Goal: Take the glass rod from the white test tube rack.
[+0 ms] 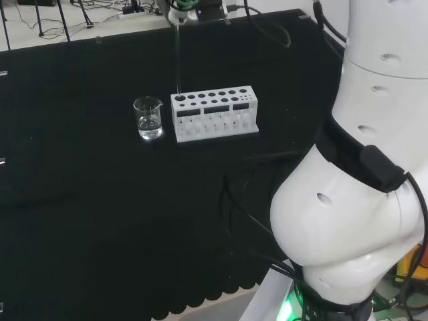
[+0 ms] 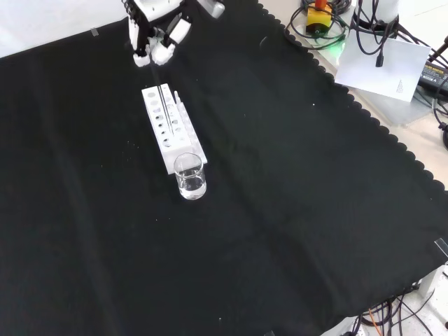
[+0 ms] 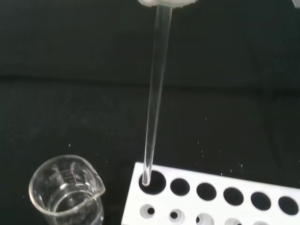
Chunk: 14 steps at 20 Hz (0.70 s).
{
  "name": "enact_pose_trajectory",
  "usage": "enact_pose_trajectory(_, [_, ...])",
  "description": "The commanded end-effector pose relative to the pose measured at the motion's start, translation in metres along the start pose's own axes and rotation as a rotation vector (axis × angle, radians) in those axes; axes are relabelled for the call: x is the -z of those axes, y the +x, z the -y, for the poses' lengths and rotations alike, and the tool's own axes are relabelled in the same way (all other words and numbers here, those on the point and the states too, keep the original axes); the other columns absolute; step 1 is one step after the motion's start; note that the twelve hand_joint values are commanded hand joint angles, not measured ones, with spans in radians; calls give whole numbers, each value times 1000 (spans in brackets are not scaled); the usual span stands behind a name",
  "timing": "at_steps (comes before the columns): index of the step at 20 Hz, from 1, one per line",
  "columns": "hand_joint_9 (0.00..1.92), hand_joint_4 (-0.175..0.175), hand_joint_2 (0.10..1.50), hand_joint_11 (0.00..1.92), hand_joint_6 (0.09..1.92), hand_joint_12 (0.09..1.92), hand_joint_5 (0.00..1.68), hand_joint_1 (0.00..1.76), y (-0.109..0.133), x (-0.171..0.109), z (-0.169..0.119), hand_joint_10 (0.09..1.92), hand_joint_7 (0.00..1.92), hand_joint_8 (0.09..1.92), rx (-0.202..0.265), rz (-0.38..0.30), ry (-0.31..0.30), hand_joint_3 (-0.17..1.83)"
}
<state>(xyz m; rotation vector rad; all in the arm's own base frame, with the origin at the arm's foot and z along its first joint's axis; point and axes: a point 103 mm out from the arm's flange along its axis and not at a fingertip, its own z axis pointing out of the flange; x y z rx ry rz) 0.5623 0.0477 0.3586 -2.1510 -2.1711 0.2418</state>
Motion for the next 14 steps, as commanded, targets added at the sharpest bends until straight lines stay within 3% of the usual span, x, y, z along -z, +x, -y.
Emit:
enact_pose_trajectory(1, [1547, -175, 1072, 1597, 228, 669, 1255, 1311, 9, 26, 15, 907, 1163, 1029, 13, -14, -40, -81])
enact_pose_trajectory(14, [1553, -175, 1069, 1601, 220, 661, 1259, 1312, 28, 29, 23, 899, 1172, 1013, 62, 0, -58, -80])
